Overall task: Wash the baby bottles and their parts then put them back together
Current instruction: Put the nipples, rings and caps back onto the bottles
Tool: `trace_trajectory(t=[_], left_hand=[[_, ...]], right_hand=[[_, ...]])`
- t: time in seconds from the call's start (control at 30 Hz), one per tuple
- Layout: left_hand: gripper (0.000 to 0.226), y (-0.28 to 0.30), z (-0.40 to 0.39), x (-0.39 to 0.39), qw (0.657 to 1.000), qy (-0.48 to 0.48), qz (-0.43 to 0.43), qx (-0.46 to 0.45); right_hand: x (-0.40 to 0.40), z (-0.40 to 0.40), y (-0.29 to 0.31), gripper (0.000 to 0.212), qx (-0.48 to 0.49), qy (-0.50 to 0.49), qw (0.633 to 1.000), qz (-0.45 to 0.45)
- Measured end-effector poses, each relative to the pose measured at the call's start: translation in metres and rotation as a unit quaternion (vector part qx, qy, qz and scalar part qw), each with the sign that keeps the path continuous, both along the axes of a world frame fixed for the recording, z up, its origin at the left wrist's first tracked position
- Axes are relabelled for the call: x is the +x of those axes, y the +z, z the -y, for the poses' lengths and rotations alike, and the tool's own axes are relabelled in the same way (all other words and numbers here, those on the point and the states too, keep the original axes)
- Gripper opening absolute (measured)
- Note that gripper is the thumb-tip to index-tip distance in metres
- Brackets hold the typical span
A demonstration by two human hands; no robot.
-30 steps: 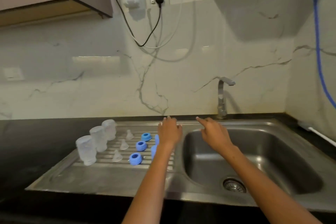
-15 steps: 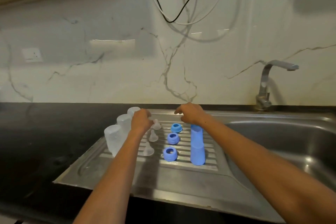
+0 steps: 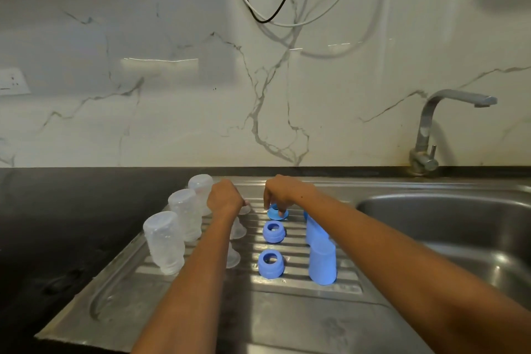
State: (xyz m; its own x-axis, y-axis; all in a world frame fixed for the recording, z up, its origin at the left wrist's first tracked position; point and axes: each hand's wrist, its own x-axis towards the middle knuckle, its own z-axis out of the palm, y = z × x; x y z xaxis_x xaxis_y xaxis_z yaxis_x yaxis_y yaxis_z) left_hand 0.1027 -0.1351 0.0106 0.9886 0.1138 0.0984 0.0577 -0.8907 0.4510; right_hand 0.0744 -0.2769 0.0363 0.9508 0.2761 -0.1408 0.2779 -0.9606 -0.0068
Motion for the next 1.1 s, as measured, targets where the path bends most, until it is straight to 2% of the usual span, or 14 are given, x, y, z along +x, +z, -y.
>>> trace_trajectory(t=[0.2,0.33,0.43,0.53,0.67,0.8,0.93,1.1], left_hand=[[0.022,-0.006,0.003,0.003,0.995,-0.001,0.051,-0.086],[0.015,0.009,0.012,-0.015,0.975,-0.053,0.126,-0.174],[0.012,0.027,0.025,-0.045,0.948,-0.104,0.178,-0.244],[0.009,0.047,0.042,-0.086,0.915,-0.145,0.19,-0.327],[0.019,0.054,0.072,-0.153,0.867,-0.188,0.177,-0.425],[0.023,0.035,0.11,-0.207,0.851,-0.209,0.145,-0.459],[0.033,0.012,0.136,-0.235,0.848,-0.174,0.121,-0.486],[0.034,-0.01,0.151,-0.246,0.842,-0.176,0.103,-0.5]], right_hand=[[-0.005,0.004,-0.001,0.04,0.011,-0.003,0.998,0.063],[-0.025,0.028,0.019,0.036,0.079,-0.004,0.99,0.115],[-0.051,0.054,0.039,0.036,0.158,-0.024,0.977,0.14],[-0.088,0.086,0.055,0.038,0.274,-0.039,0.947,0.165],[-0.155,0.121,0.05,0.036,0.41,-0.049,0.891,0.189],[-0.218,0.145,0.03,0.035,0.534,-0.056,0.824,0.183],[-0.253,0.156,0.004,0.039,0.597,-0.072,0.778,0.182],[-0.262,0.158,-0.033,0.042,0.595,-0.085,0.776,0.192]])
